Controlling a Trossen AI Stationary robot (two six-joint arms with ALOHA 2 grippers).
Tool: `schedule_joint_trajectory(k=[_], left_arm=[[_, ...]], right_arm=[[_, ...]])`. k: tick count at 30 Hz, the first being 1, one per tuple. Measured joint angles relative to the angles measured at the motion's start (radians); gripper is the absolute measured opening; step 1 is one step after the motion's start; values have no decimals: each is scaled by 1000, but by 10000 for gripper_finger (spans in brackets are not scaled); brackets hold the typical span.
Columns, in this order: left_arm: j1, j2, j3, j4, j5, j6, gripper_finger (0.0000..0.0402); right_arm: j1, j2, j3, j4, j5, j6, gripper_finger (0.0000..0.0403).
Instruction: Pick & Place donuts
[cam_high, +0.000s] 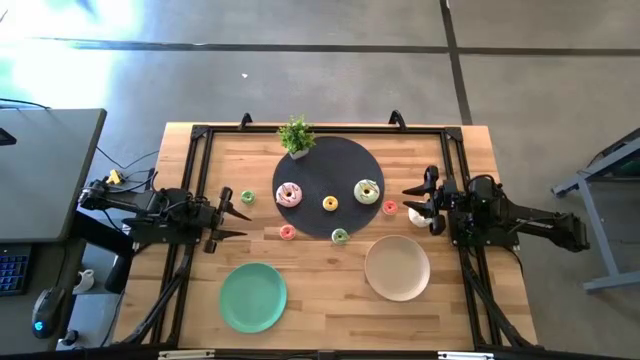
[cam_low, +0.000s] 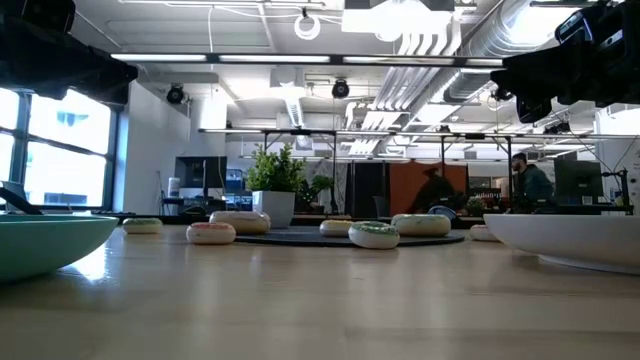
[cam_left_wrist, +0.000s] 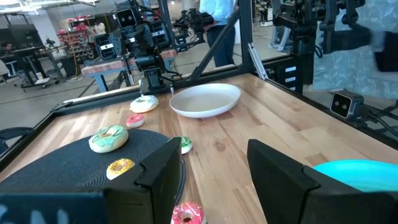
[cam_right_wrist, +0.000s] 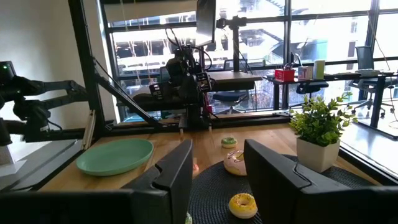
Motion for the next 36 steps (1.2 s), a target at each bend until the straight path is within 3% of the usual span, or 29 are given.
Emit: schedule_joint_trajectory(k=[24, 27, 33, 36], left_arm=[[0, 0, 1, 49, -49, 11, 182], [0, 0, 1, 67, -95, 8, 182], [0, 0, 1, 82, -126, -67, 182], [0, 0, 1, 126, -169, -76, 182]], right_arm=[[0, 0, 0, 22, 2, 0, 140], [0, 0, 0, 70, 73, 0, 140], [0, 0, 0, 112, 348, 10, 140], [0, 0, 0, 87, 394, -16, 140]])
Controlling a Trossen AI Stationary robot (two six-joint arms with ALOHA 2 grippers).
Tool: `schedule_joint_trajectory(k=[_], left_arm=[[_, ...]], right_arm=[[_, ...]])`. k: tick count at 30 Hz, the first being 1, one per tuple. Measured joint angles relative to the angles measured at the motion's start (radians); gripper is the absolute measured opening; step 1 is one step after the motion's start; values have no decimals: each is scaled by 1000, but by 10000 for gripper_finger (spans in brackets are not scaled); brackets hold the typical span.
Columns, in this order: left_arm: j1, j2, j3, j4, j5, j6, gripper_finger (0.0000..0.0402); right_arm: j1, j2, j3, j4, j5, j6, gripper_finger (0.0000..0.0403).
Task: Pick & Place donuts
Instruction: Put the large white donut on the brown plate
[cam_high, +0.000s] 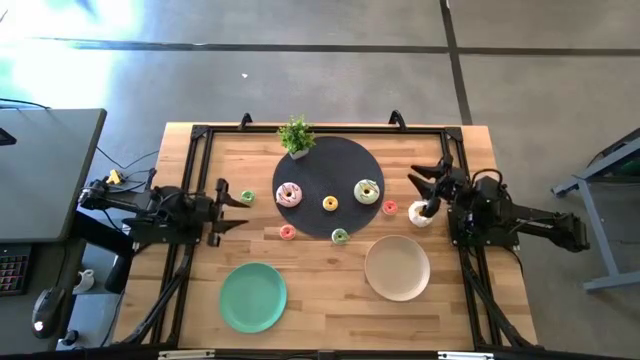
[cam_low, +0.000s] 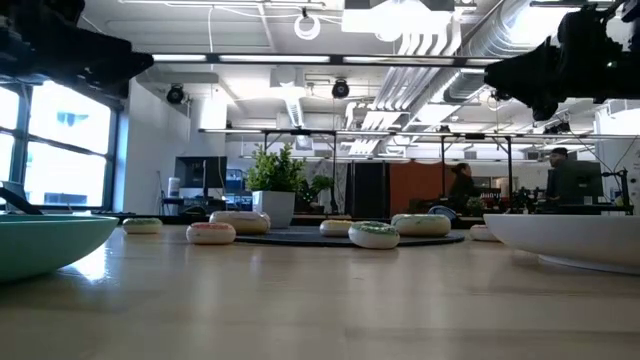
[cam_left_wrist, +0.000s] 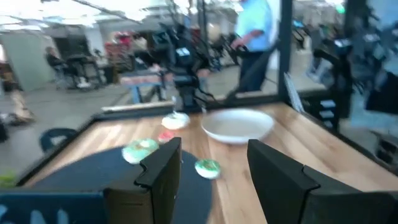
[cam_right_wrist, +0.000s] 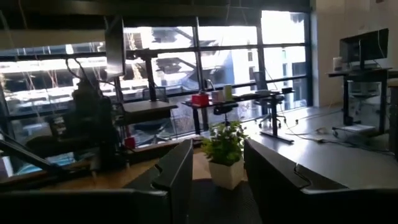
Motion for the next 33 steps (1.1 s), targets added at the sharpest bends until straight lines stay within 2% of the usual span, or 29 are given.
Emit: schedule_joint_trajectory(k=[3, 6, 9, 11, 16, 20, 23, 28, 33], left_arm=[[0, 0, 0, 17, 3, -60, 182], [0, 0, 0, 7, 69, -105, 182], [0, 5, -2, 68, 79, -83, 182], [0, 12, 0, 120, 43, -98, 182], [0, 17, 0, 172, -38, -103, 182], [0, 17, 0, 202, 11, -83, 182], [0, 16, 0, 205, 44, -78, 182], [0, 16, 0, 204, 46, -80, 182], [0, 16, 0, 205, 25, -79, 182]], right_arm=[[0, 4, 1, -4, 0, -20, 140], [0, 23, 23, -26, 5, -18, 140], [0, 57, 87, -75, -68, 12, 140], [0, 98, 140, -178, -118, 38, 140], [0, 252, 330, -441, -98, 91, 140], [0, 414, 498, -729, -115, 131, 140], [0, 531, 599, -950, -178, 197, 140], [1, 692, 656, -1196, -235, 326, 140], [1, 807, 643, -1310, -247, 368, 140]])
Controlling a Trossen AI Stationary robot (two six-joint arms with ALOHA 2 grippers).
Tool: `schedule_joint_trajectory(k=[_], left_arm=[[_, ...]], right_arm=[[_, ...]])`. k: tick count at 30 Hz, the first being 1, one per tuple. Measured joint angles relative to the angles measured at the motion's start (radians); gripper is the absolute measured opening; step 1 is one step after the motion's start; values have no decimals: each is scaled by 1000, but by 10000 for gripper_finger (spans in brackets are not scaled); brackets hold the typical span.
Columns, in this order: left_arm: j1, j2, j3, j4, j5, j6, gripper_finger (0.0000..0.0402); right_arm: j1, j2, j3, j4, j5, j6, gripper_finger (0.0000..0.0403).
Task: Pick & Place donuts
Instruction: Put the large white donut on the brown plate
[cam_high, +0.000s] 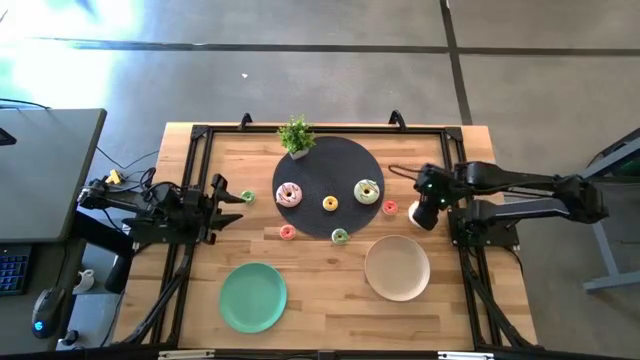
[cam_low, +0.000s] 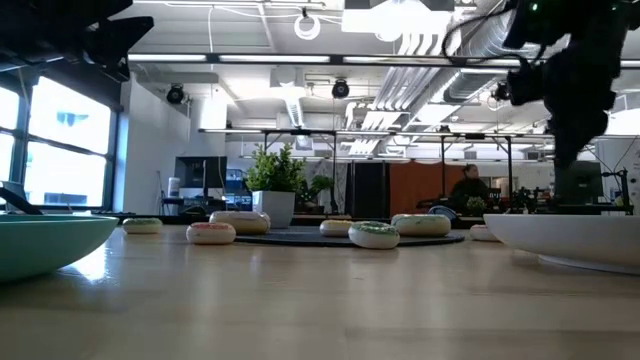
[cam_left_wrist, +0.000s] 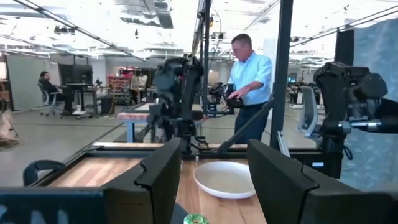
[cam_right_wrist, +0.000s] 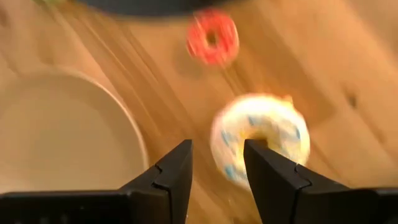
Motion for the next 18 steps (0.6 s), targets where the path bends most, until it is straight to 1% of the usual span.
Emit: schedule_joint_trajectory(k=[12, 18], left_arm=[[0, 0, 0, -14, 0, -2, 182], [0, 0, 0, -16, 0, -2, 182]], right_arm=[[0, 220, -1, -4, 1, 19, 140], [0, 324, -1, 48, 15, 17, 140]])
